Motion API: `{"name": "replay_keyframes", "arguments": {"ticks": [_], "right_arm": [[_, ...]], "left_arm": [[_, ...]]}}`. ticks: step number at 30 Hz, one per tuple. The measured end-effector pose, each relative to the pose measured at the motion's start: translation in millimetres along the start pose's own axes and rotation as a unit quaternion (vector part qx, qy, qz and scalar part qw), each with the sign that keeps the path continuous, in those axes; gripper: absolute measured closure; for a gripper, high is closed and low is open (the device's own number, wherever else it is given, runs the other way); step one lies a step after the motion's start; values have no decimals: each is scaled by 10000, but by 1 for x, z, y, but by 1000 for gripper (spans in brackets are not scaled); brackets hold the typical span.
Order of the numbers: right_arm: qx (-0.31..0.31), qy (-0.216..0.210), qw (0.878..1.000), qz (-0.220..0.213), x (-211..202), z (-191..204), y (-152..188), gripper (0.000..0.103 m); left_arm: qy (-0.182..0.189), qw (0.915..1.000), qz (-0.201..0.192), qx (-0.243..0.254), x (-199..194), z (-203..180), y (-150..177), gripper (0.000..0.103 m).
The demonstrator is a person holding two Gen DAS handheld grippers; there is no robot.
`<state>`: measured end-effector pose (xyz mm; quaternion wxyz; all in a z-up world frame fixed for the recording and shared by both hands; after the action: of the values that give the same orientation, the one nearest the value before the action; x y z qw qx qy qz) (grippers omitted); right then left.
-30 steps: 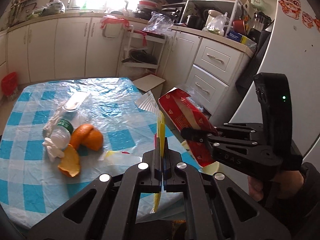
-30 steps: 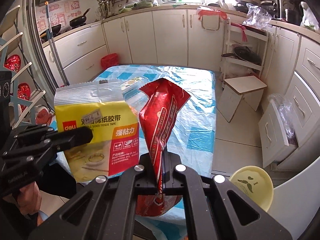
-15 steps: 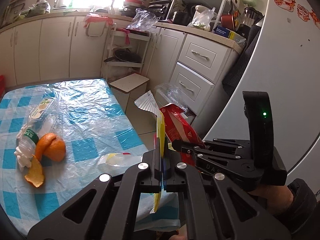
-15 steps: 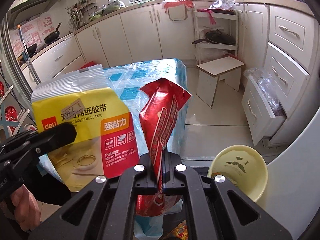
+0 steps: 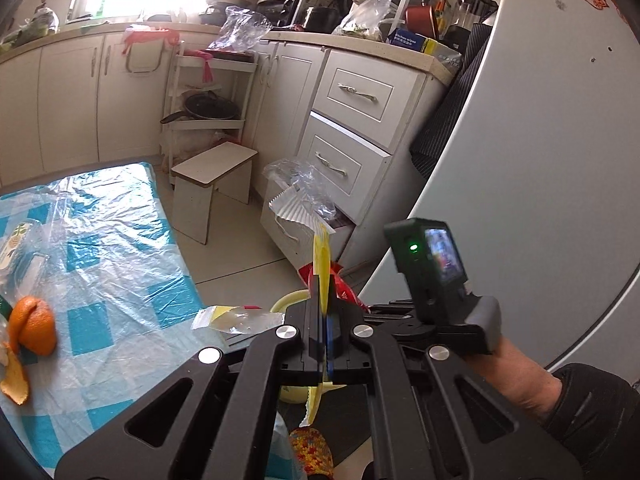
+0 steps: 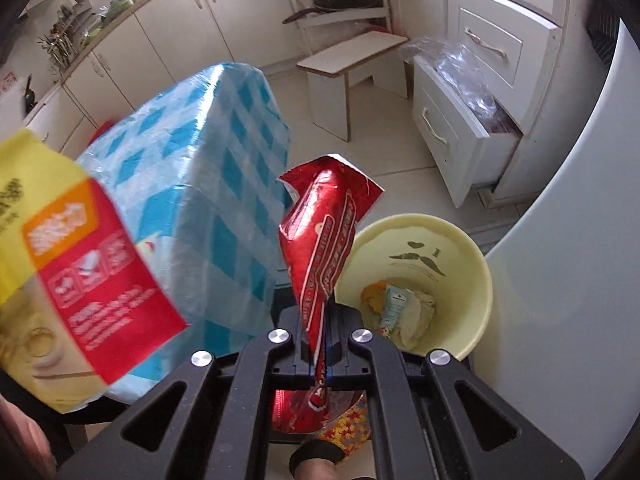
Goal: Collect trash
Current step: 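Open the left tool over the yellow bin while the right tool drops the wrapper in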
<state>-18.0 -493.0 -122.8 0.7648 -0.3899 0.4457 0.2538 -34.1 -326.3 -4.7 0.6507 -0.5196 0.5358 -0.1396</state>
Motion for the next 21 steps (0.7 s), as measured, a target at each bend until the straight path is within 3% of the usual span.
{"name": "replay_keyframes", "arguments": {"ticks": [4,10,12,13,16,21], "right_arm": [[274,224,9982,488,33,-31,-9,98],[484,346,9945,863,61,-54,-13,98],[550,384,9924,1033,71,-61,-13,79],[592,433,9914,1087,74,-63,-13,62],[738,600,9907,973,71,-71,-19,60],[1302,805,9881,126,25,-93,-37,48]], "left_arm": [[142,9998,-102,-69,9,-8,-14,102],[326,9991,-132,-239,26,-13,-27,102],[355,9989,-73,-297,37,-15,-25,102],[362,9988,-34,-338,43,-15,-23,102],[405,9975,130,-566,65,-14,-15,102],[431,9942,397,-900,103,-12,-1,102]]}}
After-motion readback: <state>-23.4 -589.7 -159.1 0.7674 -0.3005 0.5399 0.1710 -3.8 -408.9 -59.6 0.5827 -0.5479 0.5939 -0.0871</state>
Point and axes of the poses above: each gripper's, at about its wrist camera, not at the fingertips, and x roughly the way its jaws point, z to its left, y to its underside, the point moved 1 cm from there along x, roughly the way its jaws point, and after that the axes turned 13 degrees about x, right-handed, at the moved point
